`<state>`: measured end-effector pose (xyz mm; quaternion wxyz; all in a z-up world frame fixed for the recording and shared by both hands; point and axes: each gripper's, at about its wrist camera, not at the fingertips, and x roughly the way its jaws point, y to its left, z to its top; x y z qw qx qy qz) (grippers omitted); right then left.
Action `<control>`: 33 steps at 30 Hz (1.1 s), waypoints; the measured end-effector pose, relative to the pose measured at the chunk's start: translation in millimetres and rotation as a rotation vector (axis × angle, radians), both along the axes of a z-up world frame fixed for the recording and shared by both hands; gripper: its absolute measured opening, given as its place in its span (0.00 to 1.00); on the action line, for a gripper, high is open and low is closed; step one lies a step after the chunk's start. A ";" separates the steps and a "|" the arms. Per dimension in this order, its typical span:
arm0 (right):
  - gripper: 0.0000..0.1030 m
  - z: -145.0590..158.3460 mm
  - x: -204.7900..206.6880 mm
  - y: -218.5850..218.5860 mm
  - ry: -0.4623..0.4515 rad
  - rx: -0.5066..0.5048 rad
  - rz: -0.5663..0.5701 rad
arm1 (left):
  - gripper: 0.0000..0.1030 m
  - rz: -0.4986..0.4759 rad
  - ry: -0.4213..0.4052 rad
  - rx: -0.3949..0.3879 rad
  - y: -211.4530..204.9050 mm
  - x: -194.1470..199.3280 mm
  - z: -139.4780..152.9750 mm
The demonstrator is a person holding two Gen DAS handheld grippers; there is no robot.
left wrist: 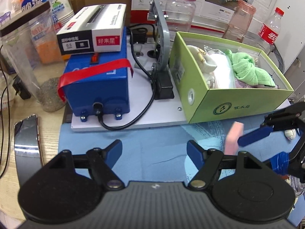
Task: Organize soft objects
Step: 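Move the left tool to the pink sponge while the right tool moves to the knotted sock, then grasp the pink sponge with the left gripper while the right gripper grasps the white-and-pink sock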
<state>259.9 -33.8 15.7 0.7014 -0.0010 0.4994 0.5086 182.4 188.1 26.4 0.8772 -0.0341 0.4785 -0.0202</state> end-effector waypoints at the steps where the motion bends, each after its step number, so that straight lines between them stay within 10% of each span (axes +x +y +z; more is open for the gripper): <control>1: 0.60 5.9 -2.9 -5.3 -0.041 -0.010 -0.032 | 0.72 -0.007 0.001 0.005 -2.5 -0.6 0.7; 9: 0.61 24.1 -34.8 -109.0 -0.411 -0.098 -0.499 | 0.74 -0.195 0.053 -0.035 -61.0 27.1 -2.9; 14: 0.61 0.1 -56.4 -184.4 -0.428 -0.121 -0.715 | 0.74 -0.253 0.134 -0.021 -101.7 58.4 -23.7; 33: 0.61 -49.0 -48.0 -209.3 -0.421 -0.272 -0.722 | 0.74 -0.231 0.258 0.117 -165.3 103.7 -65.9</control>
